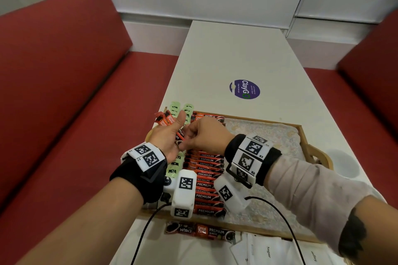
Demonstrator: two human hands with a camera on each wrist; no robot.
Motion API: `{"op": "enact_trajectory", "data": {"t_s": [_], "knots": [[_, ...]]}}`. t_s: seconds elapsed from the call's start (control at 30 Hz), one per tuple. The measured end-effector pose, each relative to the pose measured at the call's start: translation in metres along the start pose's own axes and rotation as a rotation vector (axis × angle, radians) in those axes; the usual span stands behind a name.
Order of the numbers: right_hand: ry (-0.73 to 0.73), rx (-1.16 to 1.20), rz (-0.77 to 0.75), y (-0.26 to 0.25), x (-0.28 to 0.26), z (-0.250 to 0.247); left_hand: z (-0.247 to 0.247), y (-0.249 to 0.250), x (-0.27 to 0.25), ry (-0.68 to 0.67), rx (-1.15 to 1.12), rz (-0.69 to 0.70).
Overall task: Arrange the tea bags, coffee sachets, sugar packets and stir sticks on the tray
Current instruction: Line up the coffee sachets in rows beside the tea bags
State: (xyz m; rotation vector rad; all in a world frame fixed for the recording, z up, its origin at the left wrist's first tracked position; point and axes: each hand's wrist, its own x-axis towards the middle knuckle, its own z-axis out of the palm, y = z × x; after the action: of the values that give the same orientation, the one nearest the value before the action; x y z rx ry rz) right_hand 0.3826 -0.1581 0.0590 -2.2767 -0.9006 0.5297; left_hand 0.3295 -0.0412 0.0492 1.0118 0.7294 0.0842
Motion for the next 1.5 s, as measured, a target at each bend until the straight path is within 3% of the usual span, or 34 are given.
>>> {"op": "enact_trajectory", "data": {"t_s": [0.23, 0.37, 0.47, 0.7, 1.5], "knots": [[0.035, 0.170, 0.109, 0.007, 0.000, -0.011, 0.003, -0.002, 0.000, -0.252, 0.016, 0.009], [0.148, 0.238, 0.161, 0.013, 0.003, -0.024, 0.005, -0.006, 0.006, -0.150, -0.035, 0.000], [0.230, 0.081, 0.201, 0.024, 0.009, -0.036, 0.003, -0.008, 0.011, -0.080, -0.090, -0.017], [0.129, -0.307, 0.313, 0.042, 0.006, -0.051, -0.001, -0.006, 0.015, -0.049, -0.109, -0.039], [0.165, -0.476, 0.334, 0.049, 0.008, -0.043, -0.001, -0.009, 0.011, -0.058, -0.099, -0.035]]}}
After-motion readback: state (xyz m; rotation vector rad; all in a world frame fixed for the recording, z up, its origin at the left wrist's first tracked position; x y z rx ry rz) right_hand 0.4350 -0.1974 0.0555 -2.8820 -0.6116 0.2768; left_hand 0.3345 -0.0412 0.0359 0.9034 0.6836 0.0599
